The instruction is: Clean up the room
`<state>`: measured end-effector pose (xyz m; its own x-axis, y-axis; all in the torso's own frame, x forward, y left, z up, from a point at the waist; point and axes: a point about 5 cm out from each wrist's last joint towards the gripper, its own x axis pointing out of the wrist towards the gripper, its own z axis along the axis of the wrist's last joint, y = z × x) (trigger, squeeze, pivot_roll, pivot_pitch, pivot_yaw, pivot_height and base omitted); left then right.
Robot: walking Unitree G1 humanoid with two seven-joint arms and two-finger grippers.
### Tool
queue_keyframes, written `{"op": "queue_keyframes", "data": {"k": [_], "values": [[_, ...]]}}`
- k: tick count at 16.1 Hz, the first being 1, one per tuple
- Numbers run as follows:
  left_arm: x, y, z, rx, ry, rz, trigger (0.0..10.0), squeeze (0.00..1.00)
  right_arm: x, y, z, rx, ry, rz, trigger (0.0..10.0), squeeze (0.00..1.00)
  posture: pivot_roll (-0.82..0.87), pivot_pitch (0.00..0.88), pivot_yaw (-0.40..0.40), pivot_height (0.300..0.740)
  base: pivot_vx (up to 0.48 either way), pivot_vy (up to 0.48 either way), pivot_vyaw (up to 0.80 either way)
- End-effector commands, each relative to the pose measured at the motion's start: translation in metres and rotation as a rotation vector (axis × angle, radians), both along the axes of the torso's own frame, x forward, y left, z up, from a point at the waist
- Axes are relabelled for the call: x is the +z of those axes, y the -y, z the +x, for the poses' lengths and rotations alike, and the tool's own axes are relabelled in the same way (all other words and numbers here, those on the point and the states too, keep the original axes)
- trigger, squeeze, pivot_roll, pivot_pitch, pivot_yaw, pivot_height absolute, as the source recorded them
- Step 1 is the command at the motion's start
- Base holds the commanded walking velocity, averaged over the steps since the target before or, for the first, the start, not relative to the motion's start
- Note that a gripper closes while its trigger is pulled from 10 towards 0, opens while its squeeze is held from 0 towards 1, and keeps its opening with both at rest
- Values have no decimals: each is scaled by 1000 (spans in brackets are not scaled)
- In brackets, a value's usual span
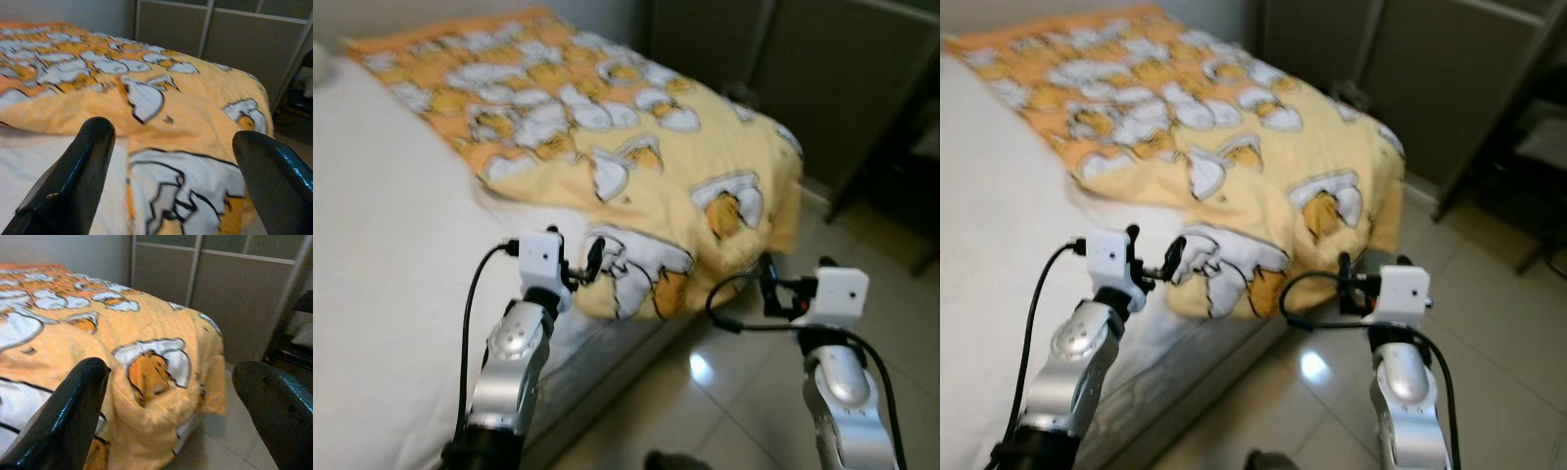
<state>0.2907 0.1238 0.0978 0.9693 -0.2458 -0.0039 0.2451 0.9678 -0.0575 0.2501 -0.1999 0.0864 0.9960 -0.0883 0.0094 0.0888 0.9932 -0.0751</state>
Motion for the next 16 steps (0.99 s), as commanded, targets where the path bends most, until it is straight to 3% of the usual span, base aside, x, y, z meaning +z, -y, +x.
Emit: {"op": "queue_keyframes", "data": {"k": [1, 6, 12, 14, 16], "values": [[8, 8, 5, -28, 26, -1, 10000, 0, 1, 4, 2, -8, 8, -8, 10000, 0, -82, 0, -5, 740, 480, 0, 0], [4, 12, 7, -41, 5, 10, 10000, 0, -3, 12, -2, -22, -5, -19, 10000, 0, -102, 0, 2, 740, 443, 0, 0], [-5, 14, 15, -52, -50, 24, 10000, 0, -7, 10, -2, -7, -17, -21, 10000, 0, -98, 0, -4, 740, 0, 0, 0], [-16, 20, 20, -94, -107, 64, 10000, 0, -7, 9, -4, -3, -20, -15, 10000, 0, -99, 0, -9, 740, 0, 0, 0], [-49, 28, 23, -124, -249, 182, 10000, 0, -14, 8, -18, 8, -63, 3, 10000, 0, -138, 0, -24, 740, 0, 0, 0]]}}
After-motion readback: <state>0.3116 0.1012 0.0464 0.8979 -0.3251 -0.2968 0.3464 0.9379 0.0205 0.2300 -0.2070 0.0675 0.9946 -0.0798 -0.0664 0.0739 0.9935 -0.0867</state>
